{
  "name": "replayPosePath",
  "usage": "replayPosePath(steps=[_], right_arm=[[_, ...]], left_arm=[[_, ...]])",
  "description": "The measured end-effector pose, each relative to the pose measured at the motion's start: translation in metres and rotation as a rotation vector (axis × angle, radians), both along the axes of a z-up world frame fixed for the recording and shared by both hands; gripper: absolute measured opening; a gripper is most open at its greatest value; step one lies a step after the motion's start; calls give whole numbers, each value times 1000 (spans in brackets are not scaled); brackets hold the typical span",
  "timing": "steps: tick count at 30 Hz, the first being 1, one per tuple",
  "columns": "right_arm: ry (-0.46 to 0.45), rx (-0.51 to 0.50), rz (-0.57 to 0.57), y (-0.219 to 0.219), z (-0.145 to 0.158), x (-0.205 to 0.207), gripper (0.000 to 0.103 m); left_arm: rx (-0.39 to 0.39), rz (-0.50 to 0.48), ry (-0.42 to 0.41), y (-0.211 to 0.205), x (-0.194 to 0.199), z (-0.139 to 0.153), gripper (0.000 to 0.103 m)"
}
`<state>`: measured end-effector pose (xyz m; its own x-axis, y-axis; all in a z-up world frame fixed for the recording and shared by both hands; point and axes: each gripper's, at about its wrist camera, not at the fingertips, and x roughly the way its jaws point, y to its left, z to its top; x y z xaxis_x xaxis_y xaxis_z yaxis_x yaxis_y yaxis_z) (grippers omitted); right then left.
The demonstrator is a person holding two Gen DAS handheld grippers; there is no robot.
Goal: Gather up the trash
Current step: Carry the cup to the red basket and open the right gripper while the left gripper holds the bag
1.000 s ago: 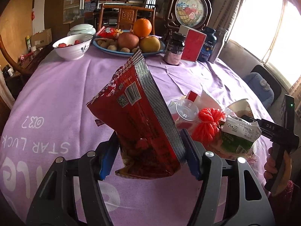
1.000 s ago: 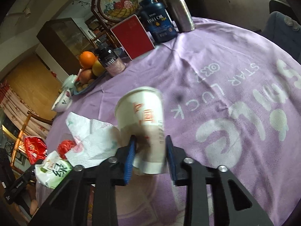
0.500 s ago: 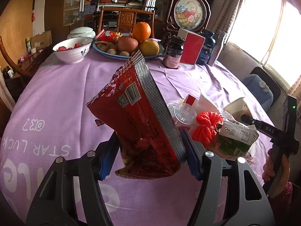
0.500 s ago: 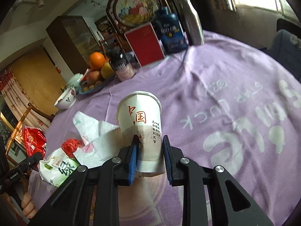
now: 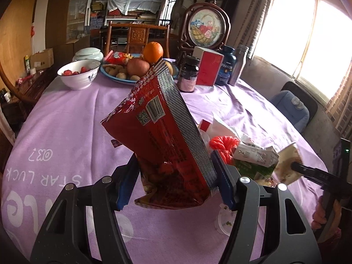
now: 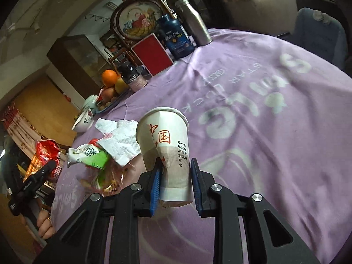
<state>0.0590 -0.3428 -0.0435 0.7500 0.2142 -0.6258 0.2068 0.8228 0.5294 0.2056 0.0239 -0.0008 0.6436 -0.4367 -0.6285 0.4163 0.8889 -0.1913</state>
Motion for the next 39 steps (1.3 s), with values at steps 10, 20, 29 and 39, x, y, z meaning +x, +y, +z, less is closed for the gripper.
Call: replayPosePath(steps=[10, 20, 29, 39], right_arm=[[-151, 205, 19, -47, 19, -95, 26], [-154, 158, -193, -123, 13, -229, 26], [99, -140, -532, -173, -35, -357, 28], [199, -306, -738, -211, -77, -416, 73]], left_arm=[[-76, -121, 18, -27, -32, 5, 63], [-90, -376, 3, -138, -101, 22, 63], [-64, -643, 22, -261, -176, 17, 63], [59, -901, 76, -390, -260, -22, 63]])
